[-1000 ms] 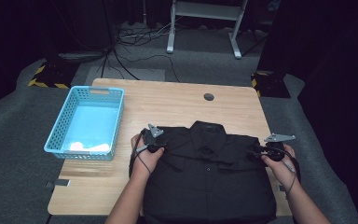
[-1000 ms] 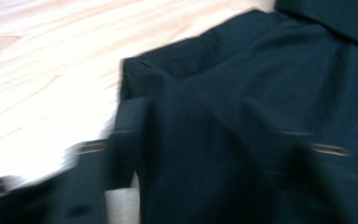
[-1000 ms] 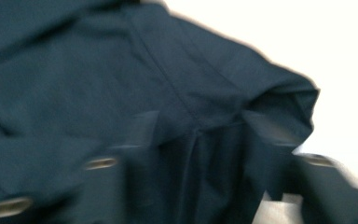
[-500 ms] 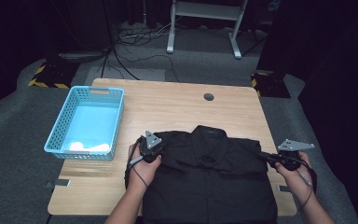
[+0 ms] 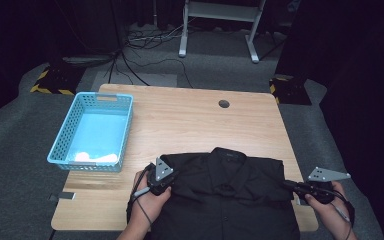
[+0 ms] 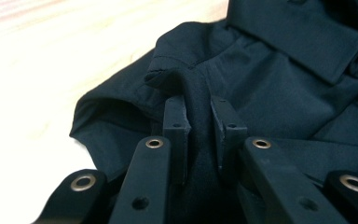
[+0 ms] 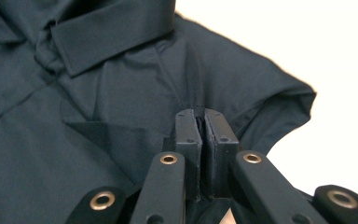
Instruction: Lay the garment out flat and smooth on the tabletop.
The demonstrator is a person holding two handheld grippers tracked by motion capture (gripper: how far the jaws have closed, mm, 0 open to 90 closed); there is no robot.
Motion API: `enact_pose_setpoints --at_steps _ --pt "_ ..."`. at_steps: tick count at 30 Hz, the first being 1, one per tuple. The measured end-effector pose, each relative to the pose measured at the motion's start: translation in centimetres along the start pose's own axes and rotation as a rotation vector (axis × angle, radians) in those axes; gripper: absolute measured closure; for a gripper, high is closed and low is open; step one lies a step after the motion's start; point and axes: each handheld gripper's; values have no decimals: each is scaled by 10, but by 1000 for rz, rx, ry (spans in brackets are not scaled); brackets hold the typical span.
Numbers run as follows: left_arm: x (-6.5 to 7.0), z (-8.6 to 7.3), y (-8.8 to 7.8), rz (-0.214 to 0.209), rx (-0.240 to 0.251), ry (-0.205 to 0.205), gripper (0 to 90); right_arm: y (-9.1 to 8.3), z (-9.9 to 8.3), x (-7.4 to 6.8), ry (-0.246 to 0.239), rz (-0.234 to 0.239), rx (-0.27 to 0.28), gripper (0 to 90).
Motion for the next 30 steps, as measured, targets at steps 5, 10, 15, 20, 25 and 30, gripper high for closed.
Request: enact_pose_setpoints --at_steps 5,10,15,20,25,30 --pt "5 -9 -7 -4 -19 12 779 -7 -5 -9 -9 23 3 855" --pt "11 -17 -14 -6 -27 18 773 -13 -7 -17 -31 43 -10 855" --pt "13 -22 -14 4 -31 24 627 -14 -11 -23 -43 47 -26 852" --pt "11 -18 -10 5 -15 23 740 -11 -15 -20 -26 47 -23 853" --pt "19 -11 -13 6 10 52 827 -11 -17 -20 -19 49 -22 853" --pt "18 -10 -24 -2 68 35 826 -15 -18 -20 -20 40 -12 854"
Point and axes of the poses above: each handheld gripper's, and its own axes: y roughly forward along the jaws, z roughly out of its top, x roughly to its right, and after that the axes turned 6 degrees about -y, right-handed
